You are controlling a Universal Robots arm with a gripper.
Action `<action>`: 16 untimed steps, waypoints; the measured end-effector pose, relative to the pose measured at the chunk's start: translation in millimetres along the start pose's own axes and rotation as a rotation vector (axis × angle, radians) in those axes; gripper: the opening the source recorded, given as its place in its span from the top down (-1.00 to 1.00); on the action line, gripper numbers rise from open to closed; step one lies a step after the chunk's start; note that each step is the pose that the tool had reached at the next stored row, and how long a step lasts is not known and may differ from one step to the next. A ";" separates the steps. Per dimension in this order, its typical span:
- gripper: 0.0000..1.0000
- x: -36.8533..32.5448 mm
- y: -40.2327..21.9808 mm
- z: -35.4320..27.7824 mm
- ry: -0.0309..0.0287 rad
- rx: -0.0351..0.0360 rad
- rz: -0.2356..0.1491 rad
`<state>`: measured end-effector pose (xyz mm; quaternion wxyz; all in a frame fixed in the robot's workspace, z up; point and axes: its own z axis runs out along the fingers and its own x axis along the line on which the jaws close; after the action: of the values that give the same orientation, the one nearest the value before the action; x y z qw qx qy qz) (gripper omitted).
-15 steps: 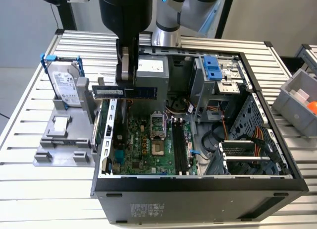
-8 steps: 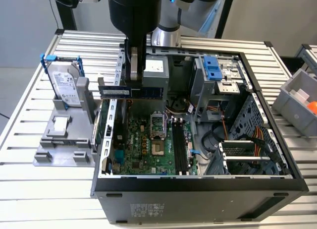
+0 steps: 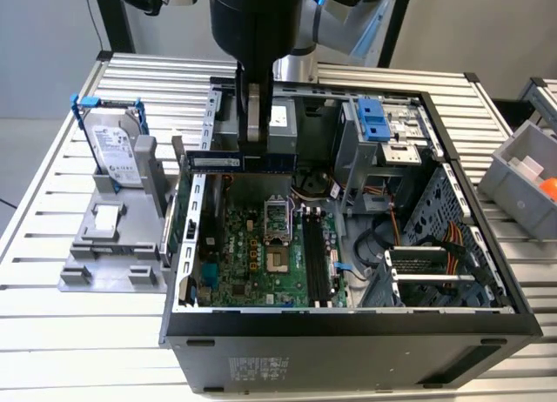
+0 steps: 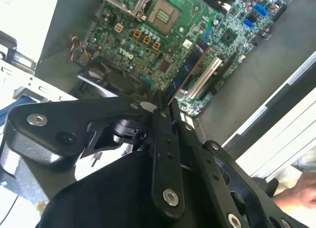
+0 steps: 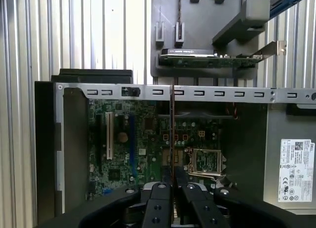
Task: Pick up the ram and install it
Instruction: 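Pick up the ram and move it above insertion slot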
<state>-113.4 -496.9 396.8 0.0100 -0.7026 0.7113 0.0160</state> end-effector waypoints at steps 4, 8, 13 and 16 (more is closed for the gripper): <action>1.00 0.0 -5.6 0.0 0.0000 0.0000 0.000; 1.00 0.0 -7.0 -0.1 0.0000 0.0000 0.000; 1.00 -0.2 -12.6 -0.1 0.0000 0.0000 0.000; 1.00 -0.3 -21.7 -0.2 0.0000 0.0000 0.000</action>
<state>-91.6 -496.8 396.8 0.0100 -0.7027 0.7112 0.0160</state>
